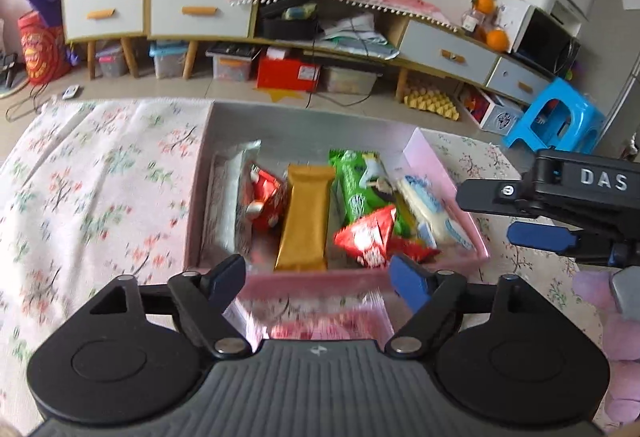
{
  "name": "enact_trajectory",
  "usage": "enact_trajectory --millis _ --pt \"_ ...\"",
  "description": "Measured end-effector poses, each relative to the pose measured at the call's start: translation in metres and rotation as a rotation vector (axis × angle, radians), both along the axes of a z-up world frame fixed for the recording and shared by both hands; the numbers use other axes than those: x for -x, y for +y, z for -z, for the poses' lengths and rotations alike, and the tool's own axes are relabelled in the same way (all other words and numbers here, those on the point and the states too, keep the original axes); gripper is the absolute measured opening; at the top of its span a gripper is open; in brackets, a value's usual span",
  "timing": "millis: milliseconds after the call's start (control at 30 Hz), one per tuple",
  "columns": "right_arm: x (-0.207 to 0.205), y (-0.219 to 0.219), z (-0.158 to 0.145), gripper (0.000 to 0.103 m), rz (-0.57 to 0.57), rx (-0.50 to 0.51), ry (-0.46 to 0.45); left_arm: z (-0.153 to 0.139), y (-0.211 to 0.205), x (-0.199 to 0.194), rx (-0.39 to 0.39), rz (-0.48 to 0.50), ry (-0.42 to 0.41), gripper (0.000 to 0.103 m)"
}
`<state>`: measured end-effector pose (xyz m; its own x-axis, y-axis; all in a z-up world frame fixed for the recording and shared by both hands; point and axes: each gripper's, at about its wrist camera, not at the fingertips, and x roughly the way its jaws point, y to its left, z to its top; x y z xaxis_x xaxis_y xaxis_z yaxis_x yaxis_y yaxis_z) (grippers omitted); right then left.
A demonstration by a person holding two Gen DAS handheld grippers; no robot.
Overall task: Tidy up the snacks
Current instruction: 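Move both open tools back over the remaining snacks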
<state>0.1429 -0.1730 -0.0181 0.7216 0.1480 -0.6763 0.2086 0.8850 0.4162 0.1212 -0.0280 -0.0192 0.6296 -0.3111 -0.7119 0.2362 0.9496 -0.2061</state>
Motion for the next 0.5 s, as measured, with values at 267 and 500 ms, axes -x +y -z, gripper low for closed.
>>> enact_trajectory --millis 267,500 --pt "0.023 0.009 -0.009 0.082 -0.075 0.082 0.013 -0.011 0.011 0.021 -0.037 0.008 -0.029 0.098" --pt "0.041 0.01 -0.01 0.083 -0.121 0.127 0.031 -0.007 0.031 0.03 -0.087 0.009 -0.01 0.101"
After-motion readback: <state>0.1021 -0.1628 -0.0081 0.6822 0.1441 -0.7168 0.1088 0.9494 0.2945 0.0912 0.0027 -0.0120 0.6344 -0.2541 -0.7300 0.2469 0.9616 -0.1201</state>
